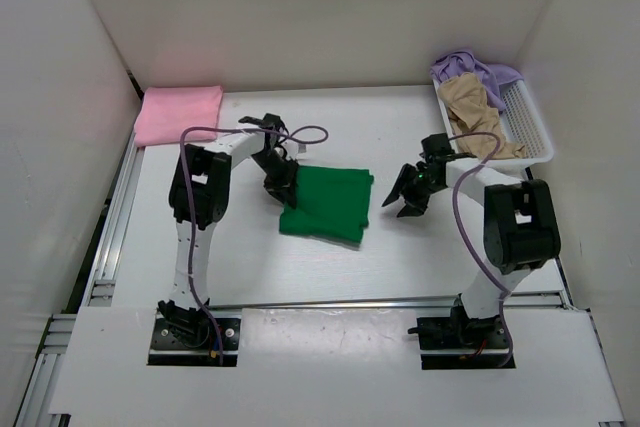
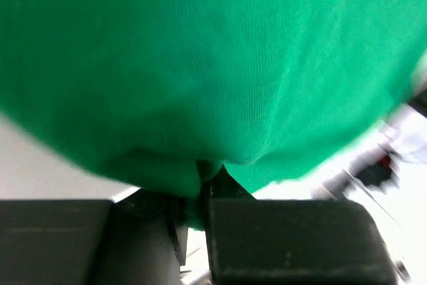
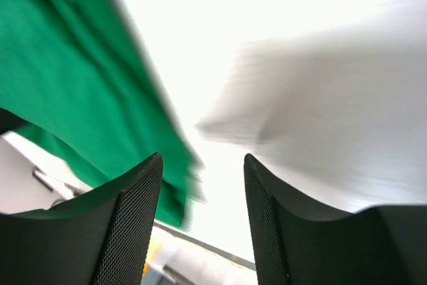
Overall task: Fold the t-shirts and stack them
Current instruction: Put the neatly folded tshirt into the corner of the board with the left arm
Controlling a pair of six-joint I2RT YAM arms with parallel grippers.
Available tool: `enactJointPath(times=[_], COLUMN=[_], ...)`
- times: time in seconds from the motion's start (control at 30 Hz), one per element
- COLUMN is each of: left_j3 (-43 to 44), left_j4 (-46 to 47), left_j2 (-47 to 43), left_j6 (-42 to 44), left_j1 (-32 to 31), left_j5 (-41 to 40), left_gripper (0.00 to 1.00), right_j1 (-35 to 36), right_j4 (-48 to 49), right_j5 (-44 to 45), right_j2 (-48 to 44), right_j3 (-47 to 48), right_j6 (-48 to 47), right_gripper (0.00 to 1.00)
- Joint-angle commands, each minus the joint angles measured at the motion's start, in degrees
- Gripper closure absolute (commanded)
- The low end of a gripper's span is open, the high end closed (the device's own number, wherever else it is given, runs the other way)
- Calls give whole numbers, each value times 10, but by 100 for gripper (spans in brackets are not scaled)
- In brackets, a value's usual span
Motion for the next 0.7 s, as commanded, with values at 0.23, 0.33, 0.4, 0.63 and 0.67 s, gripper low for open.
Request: enactJointPath(times=[0.23, 0.33, 0.4, 0.63, 0.67], left_j3=[139, 144, 179, 392, 403], left_j4=[29, 90, 135, 210, 222], left_j2=[35, 46, 61, 151, 158], left_j6=[24, 24, 24, 24, 24], left_j1=[30, 35, 49, 89, 97], left_j5=[-619, -722, -779, -874, -875], left_gripper=[90, 90, 90, 90, 90], right_j1=[-31, -36, -36, -36, -36], right_j4=[-87, -87, -92, -92, -97], right_j5=[83, 83, 83, 95, 95], right_j2=[-89, -95, -102, -107, -107], right_j3=[53, 53, 53, 48, 48], right_j6=[-75, -75, -75, -75, -75], right_gripper=[43, 43, 43, 43, 43])
